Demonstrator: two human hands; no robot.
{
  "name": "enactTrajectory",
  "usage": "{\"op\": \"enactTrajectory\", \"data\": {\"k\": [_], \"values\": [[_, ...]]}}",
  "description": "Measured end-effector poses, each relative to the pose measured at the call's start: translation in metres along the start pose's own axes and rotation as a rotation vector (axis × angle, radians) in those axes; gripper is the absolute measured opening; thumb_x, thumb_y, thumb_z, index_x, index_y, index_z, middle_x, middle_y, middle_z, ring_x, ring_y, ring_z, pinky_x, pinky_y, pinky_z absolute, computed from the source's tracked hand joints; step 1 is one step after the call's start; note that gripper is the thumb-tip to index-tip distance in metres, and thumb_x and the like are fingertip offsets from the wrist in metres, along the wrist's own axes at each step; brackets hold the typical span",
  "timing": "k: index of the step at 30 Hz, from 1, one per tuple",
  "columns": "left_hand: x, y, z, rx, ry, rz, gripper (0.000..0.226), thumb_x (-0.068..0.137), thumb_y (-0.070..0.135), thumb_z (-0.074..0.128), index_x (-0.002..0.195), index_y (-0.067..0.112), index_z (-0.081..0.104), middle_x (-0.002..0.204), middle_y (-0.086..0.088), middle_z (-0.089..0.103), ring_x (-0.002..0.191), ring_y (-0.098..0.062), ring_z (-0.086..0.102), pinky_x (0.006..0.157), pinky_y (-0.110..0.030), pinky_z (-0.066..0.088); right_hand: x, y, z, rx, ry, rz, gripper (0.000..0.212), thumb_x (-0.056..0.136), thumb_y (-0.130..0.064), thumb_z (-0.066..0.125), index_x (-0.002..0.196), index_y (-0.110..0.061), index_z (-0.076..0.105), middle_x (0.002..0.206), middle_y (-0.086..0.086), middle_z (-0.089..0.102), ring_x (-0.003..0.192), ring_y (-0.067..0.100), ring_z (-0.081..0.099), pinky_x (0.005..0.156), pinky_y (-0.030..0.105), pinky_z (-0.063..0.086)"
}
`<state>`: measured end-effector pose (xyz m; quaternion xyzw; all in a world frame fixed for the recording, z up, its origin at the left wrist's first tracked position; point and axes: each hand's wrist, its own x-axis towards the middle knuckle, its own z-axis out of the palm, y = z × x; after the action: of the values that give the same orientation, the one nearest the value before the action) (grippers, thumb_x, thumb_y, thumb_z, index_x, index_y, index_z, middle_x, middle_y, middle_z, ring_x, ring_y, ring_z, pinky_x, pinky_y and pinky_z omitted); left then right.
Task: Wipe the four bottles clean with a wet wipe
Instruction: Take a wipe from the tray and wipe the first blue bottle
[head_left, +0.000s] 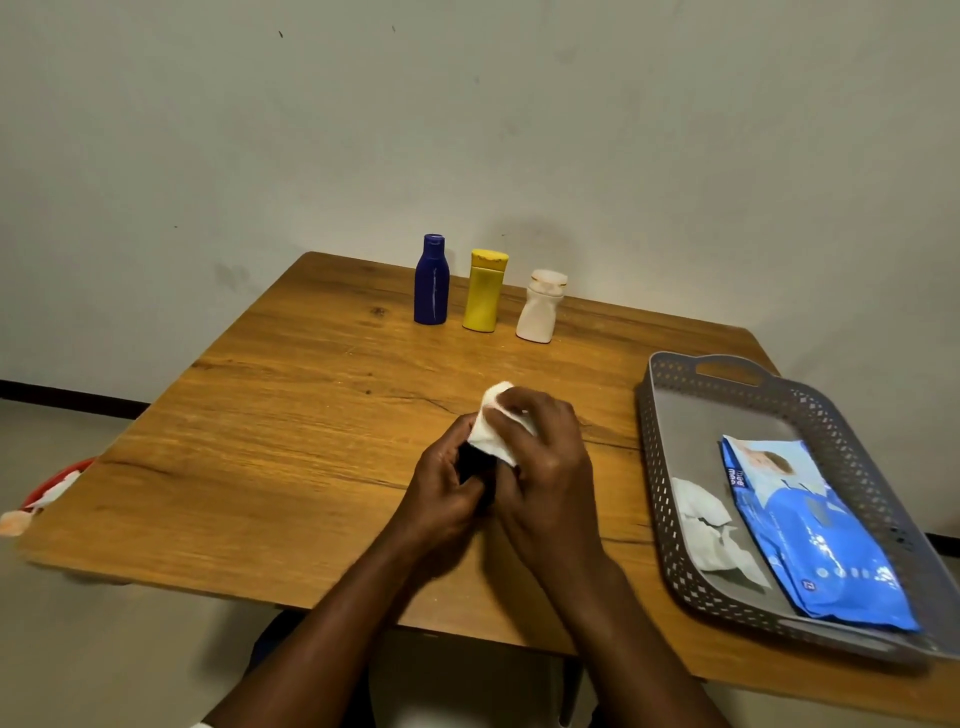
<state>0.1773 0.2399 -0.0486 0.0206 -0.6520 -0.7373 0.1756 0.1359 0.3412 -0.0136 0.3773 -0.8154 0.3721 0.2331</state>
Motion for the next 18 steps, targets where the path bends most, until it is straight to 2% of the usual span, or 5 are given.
{"op": "enactTrajectory", "data": {"k": [4,8,10,14,18], "values": [[0.001,0.002,-0.002,0.043,0.020,0.036,0.046,0.086,-0.019,0.049,0.123,0.008,0.052,0.110,0.004,0.068,0.107,-0.014,0.063,0.084,-0.019,0.050,-0.012,-0.001,0.008,-0.146,-0.020,-0.174,0.034,0.083,-0.008,0.051,0.111,0.002,0.067,0.118,0.017,0.065,0.117,0.028,0.052,0.097,0.035,0.048],[0.005,0.001,-0.006,0.021,0.029,-0.015,0.042,0.087,-0.014,0.051,0.122,0.010,0.053,0.103,0.006,0.071,0.099,-0.009,0.066,0.076,-0.017,0.051,-0.024,0.008,0.015,-0.112,0.005,-0.277,0.032,0.080,0.001,0.062,0.111,0.004,0.066,0.116,0.019,0.066,0.119,0.027,0.052,0.100,0.037,0.047],[0.008,-0.001,-0.008,0.025,0.028,-0.024,0.045,0.086,-0.015,0.052,0.121,0.013,0.054,0.100,0.007,0.071,0.095,-0.008,0.066,0.072,-0.018,0.052,-0.025,0.014,0.015,0.015,0.040,-0.243,0.035,0.076,0.007,0.065,0.110,0.006,0.066,0.115,0.020,0.065,0.118,0.027,0.053,0.101,0.036,0.046],[0.014,-0.002,-0.013,-0.001,0.051,-0.076,0.048,0.083,-0.014,0.057,0.120,0.016,0.053,0.103,0.010,0.072,0.098,-0.005,0.066,0.075,-0.017,0.052,-0.019,0.014,0.006,0.381,0.180,0.089,0.031,0.080,0.003,0.048,0.102,0.002,0.070,0.109,0.012,0.067,0.108,0.018,0.060,0.093,0.021,0.047],[0.022,-0.003,-0.025,0.056,0.083,-0.092,0.048,0.082,-0.005,0.064,0.117,0.025,0.054,0.110,0.006,0.066,0.100,0.001,0.062,0.079,-0.011,0.048,-0.002,0.009,-0.002,0.818,0.255,0.789,0.032,0.089,0.014,0.043,0.103,-0.002,0.067,0.101,0.004,0.066,0.077,-0.010,0.063,0.055,0.007,0.048]]}}
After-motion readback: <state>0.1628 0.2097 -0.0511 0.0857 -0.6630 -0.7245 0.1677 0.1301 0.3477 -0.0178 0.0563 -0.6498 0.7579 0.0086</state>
